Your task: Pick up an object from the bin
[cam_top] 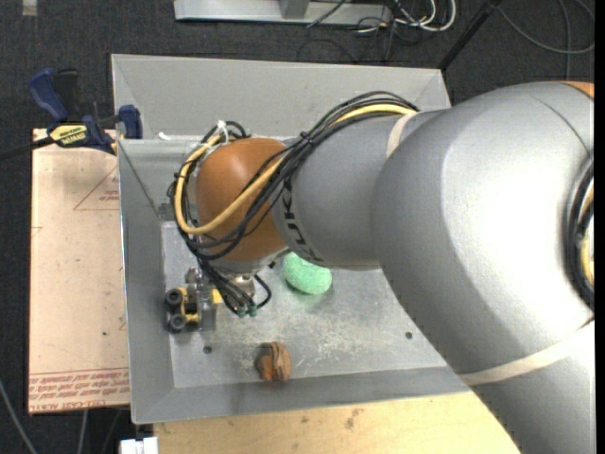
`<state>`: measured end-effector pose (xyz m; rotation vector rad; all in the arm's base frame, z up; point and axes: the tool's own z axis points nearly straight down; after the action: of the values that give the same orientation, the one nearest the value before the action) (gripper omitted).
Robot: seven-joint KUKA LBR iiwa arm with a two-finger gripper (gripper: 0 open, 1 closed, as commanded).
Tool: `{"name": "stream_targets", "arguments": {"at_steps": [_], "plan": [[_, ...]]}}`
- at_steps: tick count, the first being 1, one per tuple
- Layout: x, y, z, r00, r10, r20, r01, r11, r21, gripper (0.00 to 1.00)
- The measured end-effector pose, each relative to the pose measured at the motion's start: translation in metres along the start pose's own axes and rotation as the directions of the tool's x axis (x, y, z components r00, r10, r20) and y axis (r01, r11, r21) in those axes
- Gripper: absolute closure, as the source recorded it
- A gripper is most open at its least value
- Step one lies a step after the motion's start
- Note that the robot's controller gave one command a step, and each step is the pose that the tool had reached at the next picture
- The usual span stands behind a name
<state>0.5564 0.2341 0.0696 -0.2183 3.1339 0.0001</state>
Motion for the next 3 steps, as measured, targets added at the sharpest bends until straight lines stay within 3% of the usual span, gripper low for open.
{"name": "stream_targets", "arguments": {"at_steps": [1,2,3], "plan": [[0.000,0.000,0.000,1.000,0.000,0.000,0.000,1.000,0.000,1.00],[-0.004,-0.008,-0.040,1.000,-0.013,-0.002,0.013,1.000,-0.001,1.00],[-0.006,-0.006,-0.070,1.000,-0.012,0.007,0.012,1.000,-0.002,1.00]]}}
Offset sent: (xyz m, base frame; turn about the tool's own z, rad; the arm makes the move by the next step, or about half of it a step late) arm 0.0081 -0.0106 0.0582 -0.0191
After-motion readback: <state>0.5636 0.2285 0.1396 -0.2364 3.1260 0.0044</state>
